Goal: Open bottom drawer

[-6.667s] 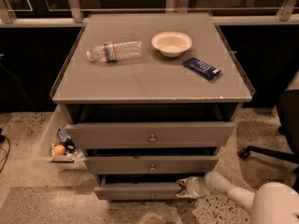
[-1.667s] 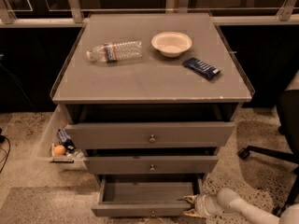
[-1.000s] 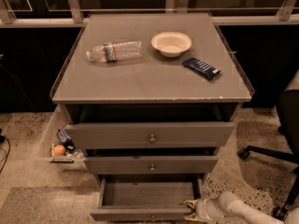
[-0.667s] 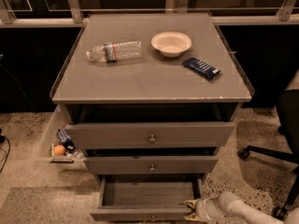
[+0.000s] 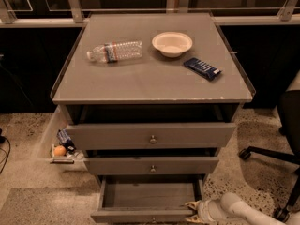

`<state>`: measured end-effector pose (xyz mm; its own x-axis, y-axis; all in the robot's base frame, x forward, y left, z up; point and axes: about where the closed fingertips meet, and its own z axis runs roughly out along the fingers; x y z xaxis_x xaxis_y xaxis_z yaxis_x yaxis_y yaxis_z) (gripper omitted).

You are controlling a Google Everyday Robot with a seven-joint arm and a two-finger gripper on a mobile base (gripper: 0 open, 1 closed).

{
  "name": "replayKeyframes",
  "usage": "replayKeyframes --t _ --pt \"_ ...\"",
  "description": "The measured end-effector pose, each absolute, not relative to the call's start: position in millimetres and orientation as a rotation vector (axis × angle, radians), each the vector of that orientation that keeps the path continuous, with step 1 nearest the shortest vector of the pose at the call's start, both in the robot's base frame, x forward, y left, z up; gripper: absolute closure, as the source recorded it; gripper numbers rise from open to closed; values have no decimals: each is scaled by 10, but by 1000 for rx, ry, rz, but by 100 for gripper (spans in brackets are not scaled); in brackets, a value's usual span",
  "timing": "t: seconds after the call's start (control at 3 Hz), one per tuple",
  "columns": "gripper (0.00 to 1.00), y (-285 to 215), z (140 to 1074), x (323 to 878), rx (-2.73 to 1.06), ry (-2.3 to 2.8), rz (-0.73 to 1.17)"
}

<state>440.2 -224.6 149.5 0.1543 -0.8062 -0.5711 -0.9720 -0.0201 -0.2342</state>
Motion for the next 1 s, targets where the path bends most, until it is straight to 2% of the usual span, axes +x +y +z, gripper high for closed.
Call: replayKeyframes --t 0.33,0.67,1.0 --pt "69 -2289 1486 4318 -1872 1692 375" --pt "92 -2289 1498 4317 -1872 1692 375" --pt "100 -2299 1470 4143 -1879 1693 383"
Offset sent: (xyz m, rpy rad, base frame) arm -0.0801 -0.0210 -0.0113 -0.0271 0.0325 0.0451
